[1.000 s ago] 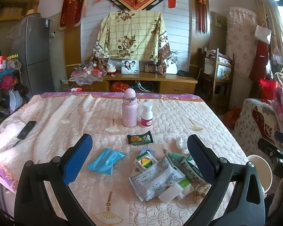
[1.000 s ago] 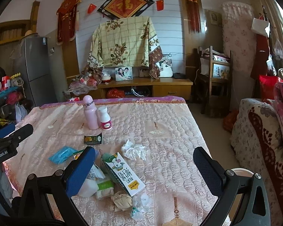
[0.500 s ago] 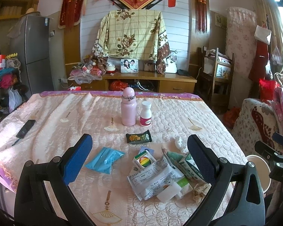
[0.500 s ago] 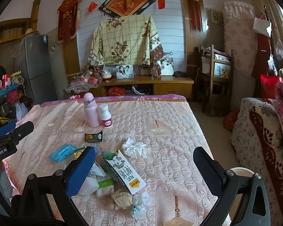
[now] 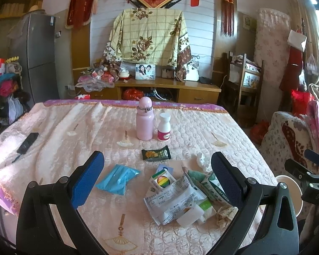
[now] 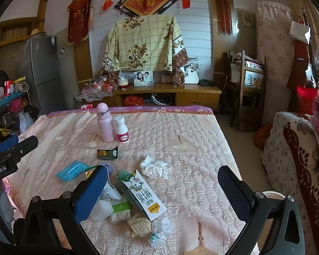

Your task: Collect trash

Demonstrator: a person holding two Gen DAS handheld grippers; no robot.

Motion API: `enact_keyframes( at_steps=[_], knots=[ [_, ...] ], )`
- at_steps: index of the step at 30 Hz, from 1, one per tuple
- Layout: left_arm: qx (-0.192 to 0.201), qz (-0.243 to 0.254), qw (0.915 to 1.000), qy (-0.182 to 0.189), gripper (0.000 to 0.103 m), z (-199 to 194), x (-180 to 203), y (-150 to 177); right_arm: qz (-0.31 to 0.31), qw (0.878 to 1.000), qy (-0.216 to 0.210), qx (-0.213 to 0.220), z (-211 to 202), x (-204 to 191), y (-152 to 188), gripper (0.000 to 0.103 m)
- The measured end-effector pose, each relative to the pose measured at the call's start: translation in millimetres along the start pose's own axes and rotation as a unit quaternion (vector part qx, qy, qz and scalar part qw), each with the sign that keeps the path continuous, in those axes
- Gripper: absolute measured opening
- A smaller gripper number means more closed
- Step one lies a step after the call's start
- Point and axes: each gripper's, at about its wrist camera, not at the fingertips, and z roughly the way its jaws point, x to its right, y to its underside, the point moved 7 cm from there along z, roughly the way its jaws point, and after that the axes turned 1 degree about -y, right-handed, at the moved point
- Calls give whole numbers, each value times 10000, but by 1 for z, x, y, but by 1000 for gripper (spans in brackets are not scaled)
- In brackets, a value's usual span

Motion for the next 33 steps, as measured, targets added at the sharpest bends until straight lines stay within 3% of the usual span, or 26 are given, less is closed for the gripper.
enact_keyframes(
  at_steps=[11, 15, 17, 19, 24, 33],
  knots=[
    [-141, 65, 9998, -84, 100, 11, -2, 1, 98, 9999, -63, -98, 13, 5, -3, 103],
    [-98, -325, 9994, 18, 100, 14, 1, 4, 573, 9981, -177, -123, 21, 15, -5, 103],
    [-311, -153, 9994, 94, 100, 24, 9, 7, 724, 9961, -419, -278, 27, 15, -2, 103],
    [-459, -99, 9987, 218, 100, 29, 16, 5, 619, 9967, -389, -362, 28, 15, -6, 103],
    [-229, 154, 9996, 55, 100, 21, 19, 1, 347, 9992, -132, -167, 14, 21, -7, 103],
    [-69, -93, 9999, -59, 100, 13, 2, -4, 329, 9992, -202, -111, 9, 16, 0, 103]
  ],
)
